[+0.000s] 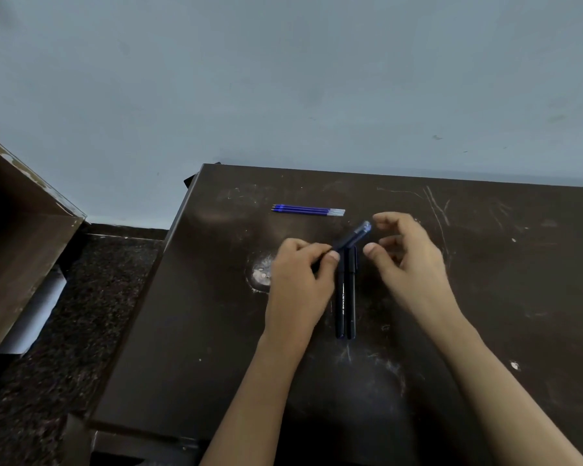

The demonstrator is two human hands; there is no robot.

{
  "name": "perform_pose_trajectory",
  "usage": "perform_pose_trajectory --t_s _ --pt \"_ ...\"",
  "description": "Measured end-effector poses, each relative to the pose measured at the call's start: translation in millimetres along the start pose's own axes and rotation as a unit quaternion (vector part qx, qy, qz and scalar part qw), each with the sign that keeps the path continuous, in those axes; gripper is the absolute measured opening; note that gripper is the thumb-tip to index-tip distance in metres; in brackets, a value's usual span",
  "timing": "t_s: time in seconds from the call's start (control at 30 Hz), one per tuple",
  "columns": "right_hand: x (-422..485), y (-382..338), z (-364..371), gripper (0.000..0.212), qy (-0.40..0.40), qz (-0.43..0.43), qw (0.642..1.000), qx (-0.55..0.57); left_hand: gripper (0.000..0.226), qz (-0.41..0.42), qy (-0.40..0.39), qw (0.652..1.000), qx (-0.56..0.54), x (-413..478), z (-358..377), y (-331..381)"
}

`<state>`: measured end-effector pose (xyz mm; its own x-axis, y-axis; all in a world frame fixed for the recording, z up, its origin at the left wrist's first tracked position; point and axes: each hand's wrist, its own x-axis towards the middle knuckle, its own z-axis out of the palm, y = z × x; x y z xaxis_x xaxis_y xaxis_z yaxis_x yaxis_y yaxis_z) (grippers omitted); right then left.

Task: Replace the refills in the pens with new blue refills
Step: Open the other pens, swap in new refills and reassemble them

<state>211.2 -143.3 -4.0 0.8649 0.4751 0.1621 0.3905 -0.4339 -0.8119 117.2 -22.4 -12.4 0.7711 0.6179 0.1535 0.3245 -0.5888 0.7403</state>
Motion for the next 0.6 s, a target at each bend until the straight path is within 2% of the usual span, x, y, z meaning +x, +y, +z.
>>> perform_pose_trajectory --t_s 0.07,0.17,0.4,0.6 --pt "1 4 -5 0.033 0.022 0.03 0.999 -0.033 0.02 -0.064 0.034 0.997 0.017 -1 0 -3" --pt "-4 12 -3 0.029 -0.019 0.062 0.993 -0.097 0.026 -0.102 0.041 0.991 0.074 -4 2 -7" --pt "-13 14 12 0.041 -0.085 0.088 0.987 -0.099 0.024 -0.123 0.001 0.985 0.121 -6 15 -4" --pt "-19 20 25 0.051 -0.094 0.094 0.987 -0.093 0.021 -0.124 -0.042 0.979 0.156 -8 21 3"
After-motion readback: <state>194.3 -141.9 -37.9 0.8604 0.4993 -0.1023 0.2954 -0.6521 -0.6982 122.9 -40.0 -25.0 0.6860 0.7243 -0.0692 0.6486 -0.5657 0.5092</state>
